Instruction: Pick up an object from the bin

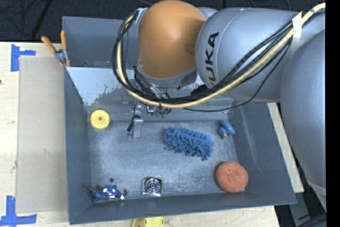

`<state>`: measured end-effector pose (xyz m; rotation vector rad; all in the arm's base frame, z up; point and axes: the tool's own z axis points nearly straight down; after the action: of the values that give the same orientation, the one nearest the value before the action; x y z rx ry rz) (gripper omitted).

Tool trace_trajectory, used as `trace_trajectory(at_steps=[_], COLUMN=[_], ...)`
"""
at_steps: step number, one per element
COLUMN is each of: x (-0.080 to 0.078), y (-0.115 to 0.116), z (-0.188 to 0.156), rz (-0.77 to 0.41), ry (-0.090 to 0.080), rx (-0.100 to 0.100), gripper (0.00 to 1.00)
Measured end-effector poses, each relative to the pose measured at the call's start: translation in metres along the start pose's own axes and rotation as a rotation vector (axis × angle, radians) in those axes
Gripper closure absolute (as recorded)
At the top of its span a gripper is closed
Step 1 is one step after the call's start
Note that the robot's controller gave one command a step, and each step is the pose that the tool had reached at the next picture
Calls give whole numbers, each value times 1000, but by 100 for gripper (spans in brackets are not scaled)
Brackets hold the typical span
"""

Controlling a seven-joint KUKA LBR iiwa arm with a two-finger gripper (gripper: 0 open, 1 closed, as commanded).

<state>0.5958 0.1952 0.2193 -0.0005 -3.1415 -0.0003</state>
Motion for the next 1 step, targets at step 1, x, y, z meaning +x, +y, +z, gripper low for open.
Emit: trace_trajectory(at_steps=[1], x=[-12], y=[-13], z=[25], rz=[33], ry=[-4], rx=[-2], gripper=[0])
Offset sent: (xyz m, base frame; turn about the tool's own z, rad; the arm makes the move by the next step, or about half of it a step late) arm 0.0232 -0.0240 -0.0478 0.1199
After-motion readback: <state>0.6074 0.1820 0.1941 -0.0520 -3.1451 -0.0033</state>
